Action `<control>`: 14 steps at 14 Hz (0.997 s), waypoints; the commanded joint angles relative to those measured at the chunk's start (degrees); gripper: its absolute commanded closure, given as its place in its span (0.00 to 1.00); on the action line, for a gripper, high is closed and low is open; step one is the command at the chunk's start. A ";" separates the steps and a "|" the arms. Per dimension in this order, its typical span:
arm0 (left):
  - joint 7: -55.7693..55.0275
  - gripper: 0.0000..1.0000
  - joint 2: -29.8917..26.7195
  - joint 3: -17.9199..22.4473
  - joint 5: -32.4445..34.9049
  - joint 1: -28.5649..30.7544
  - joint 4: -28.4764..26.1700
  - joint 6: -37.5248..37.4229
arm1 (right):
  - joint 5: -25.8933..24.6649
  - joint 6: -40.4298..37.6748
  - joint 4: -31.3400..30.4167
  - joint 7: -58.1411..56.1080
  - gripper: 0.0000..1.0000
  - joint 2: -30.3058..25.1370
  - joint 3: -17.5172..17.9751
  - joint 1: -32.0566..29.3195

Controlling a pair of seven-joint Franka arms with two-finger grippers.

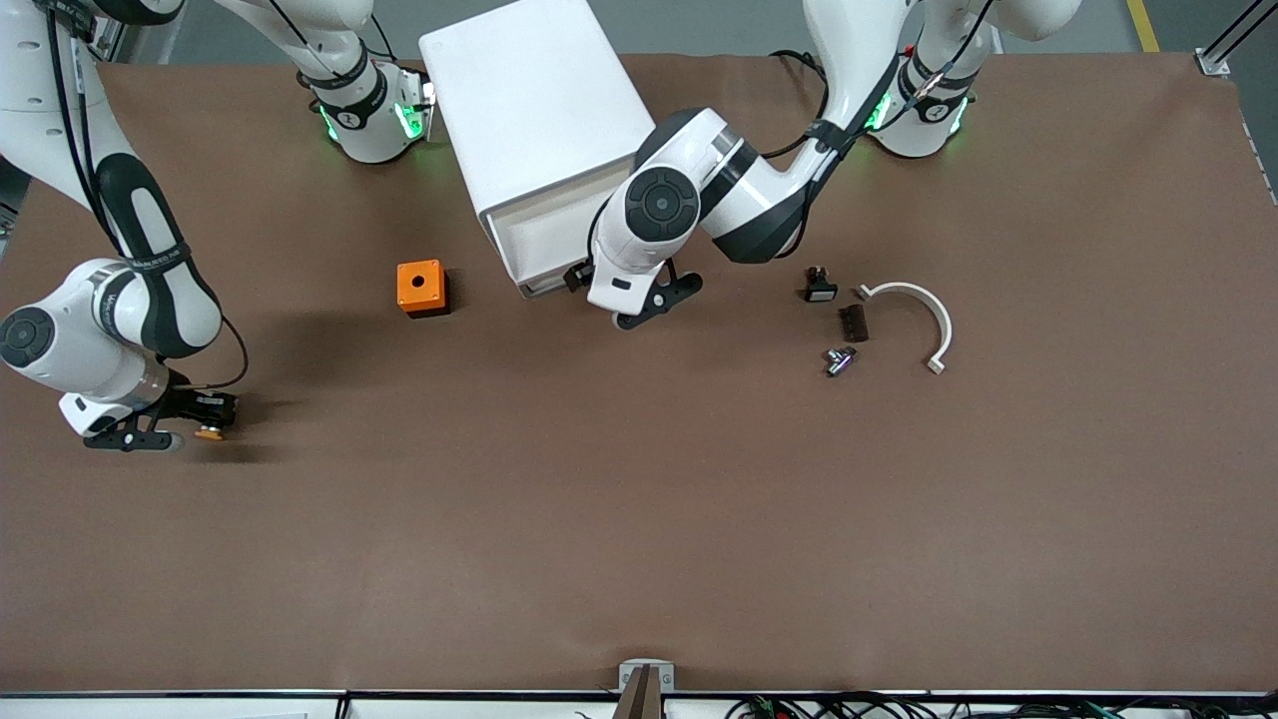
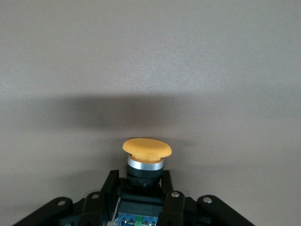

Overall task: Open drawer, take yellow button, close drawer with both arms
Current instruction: 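Lower the button onto the table while the left gripper closes the drawer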

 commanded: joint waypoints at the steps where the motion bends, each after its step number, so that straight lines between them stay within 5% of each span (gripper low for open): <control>1: -0.70 0.00 0.48 -0.01 -3.93 -1.48 0.04 0.67 | -0.58 0.00 0.70 -2.99 1.00 0.08 0.53 -0.58; 4: -0.70 0.00 1.10 -0.01 -6.13 -2.88 0.04 0.67 | -0.58 -0.09 0.79 -3.17 1.00 0.09 0.53 -0.58; 5: -0.70 0.00 1.10 -0.01 -7.27 -3.24 0.04 0.76 | -0.58 -0.09 0.79 -3.09 0.60 0.09 0.53 -0.58; 6: -0.70 0.00 1.19 -0.01 -8.41 -3.33 0.04 0.76 | -0.58 -0.17 0.79 -2.91 0.01 0.09 0.62 -0.58; 14: -0.70 0.00 1.54 -0.09 -16.06 -3.94 -0.22 0.76 | -0.58 -10.70 7.98 -2.91 0.00 -0.97 0.79 -0.14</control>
